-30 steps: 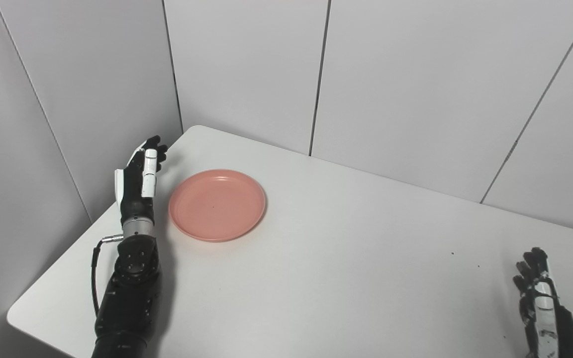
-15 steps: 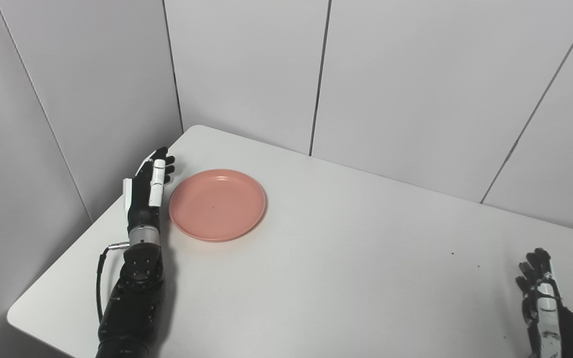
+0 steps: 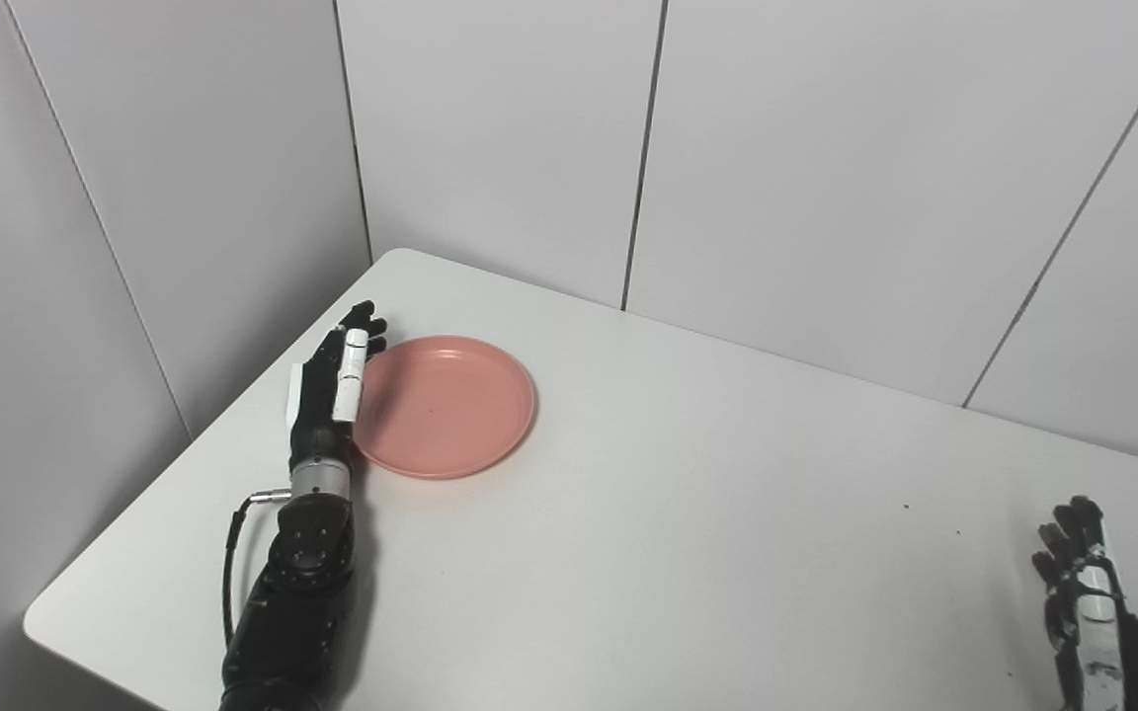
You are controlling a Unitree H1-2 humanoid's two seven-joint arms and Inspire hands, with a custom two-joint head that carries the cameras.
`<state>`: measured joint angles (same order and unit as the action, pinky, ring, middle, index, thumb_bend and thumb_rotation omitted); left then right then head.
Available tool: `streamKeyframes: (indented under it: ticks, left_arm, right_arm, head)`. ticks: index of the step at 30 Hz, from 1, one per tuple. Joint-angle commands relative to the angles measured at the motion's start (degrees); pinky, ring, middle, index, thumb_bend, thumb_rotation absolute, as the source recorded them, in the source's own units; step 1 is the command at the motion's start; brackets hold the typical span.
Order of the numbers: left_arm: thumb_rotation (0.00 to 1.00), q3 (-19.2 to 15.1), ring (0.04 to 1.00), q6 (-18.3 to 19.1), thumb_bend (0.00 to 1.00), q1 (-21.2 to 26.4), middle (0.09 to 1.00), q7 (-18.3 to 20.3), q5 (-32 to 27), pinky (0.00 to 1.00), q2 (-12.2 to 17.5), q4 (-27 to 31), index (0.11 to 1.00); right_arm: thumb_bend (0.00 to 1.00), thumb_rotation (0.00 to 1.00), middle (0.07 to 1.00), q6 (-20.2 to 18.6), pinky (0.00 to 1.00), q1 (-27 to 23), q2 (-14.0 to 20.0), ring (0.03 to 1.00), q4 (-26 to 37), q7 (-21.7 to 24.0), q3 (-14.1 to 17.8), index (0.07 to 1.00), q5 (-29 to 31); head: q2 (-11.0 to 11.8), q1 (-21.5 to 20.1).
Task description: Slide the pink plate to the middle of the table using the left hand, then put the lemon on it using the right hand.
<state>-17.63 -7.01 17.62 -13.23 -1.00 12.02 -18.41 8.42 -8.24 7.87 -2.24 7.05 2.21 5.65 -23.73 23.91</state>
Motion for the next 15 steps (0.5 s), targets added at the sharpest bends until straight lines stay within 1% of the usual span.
streamKeyframes:
  ticks: [1,9,10,13,15]
  left_arm:
    - [1.00,0.48,0.803,-0.49,0.65,0.25,0.803,0.38,-0.52,0.82,-0.42,1.28,0.794]
    - [1.00,1.26,0.803,0.22,0.68,0.55,0.801,1.31,-1.02,0.85,-1.47,1.39,0.796]
    - [1.00,1.52,0.807,0.27,0.70,0.65,0.804,1.30,-0.88,0.85,-1.55,1.27,0.796]
    - [1.00,3.01,0.806,0.18,0.72,0.73,0.804,1.88,-0.65,0.83,-2.40,1.50,0.796]
    - [1.00,4.43,0.814,0.22,0.72,0.68,0.807,2.37,-0.14,0.85,-2.91,1.83,0.801]
  right_arm:
    - [0.31,1.00,1.000,0.29,1.00,-0.88,0.23,1.000,2.33,-0.07,0.33,1.000,0.33]
    - [0.29,1.00,1.000,-0.30,1.00,-1.00,-0.09,1.000,2.64,-0.10,0.32,1.000,0.76]
    - [0.29,1.00,1.000,-0.38,1.00,-1.01,-0.13,1.000,2.69,-0.26,0.29,1.000,0.51]
    - [0.29,1.00,1.000,-0.87,1.00,-1.03,-0.30,1.000,3.05,-0.80,0.23,1.000,-0.22]
    - [0.27,1.00,1.000,-1.30,1.00,-1.02,-0.28,1.000,3.49,-0.92,0.08,1.000,-0.72]
  head:
    - [-0.21,-0.22]
    - [-0.25,-0.65]
    - [-0.25,-0.65]
    - [-0.21,-0.84]
    - [-0.18,-0.91]
